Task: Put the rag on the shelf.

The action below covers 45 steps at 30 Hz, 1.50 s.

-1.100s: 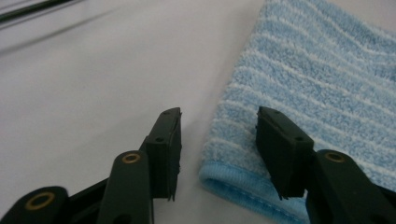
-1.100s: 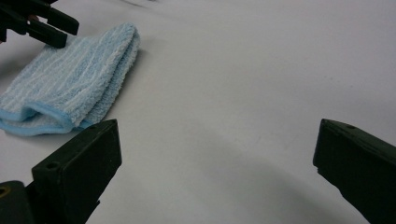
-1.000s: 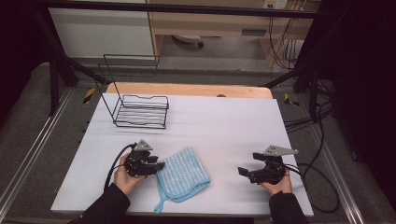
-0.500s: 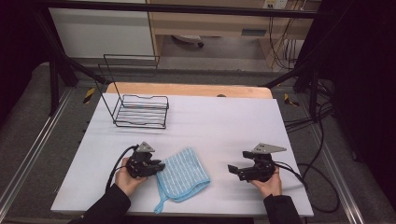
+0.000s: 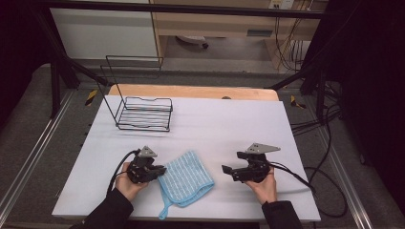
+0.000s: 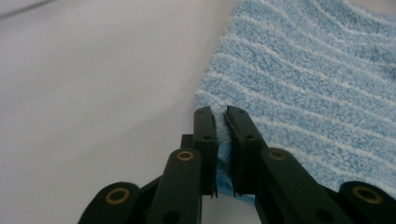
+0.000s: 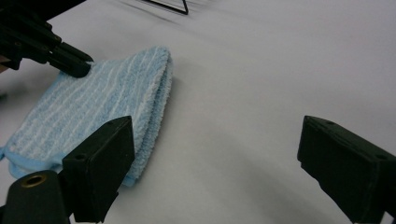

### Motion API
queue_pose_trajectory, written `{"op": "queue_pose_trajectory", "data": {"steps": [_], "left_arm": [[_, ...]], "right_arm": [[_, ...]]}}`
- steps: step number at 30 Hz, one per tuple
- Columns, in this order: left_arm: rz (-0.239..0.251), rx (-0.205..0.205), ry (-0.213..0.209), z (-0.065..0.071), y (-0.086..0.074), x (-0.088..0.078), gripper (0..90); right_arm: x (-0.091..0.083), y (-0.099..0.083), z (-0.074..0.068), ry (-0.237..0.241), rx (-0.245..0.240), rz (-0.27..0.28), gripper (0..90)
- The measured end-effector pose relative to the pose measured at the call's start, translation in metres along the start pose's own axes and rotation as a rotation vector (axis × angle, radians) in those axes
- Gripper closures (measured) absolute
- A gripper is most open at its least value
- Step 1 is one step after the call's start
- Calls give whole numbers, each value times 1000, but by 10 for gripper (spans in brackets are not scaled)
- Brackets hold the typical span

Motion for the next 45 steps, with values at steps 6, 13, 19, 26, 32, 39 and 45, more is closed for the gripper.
{"op": "queue_pose_trajectory", "data": {"steps": [6, 13, 19, 26, 32, 39, 45], "left_arm": [[8, -9, 3, 0, -4, -3, 825], [25, -16, 12, -1, -6, 0, 816], [25, -17, 17, -2, -7, 0, 813], [16, -11, 20, -2, -7, 0, 811], [14, -15, 19, -2, -7, 0, 810], [22, -24, 15, -2, -6, 1, 810], [21, -29, 10, -2, -6, 0, 812]], "right_arm": [[12, 12, -17, 17, -34, 3, 148], [36, 29, -40, 37, -57, -3, 199], [62, 35, -56, 43, -67, -39, 300], [87, 33, -68, 39, -99, -77, 427], [97, 25, -68, 46, -88, -115, 535], [104, 18, -71, 68, -69, -152, 662], [106, 17, -74, 98, -47, -165, 771]]}}
Point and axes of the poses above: each handheld gripper's, and its own axes: x roughly forward along the jaws, y roughly out of its top, z roughly to its right, the point moved 10 cm from there along x, roughly forward along the jaws, and after that the axes turned 14 degrees about -y, right-handed, at the moved point
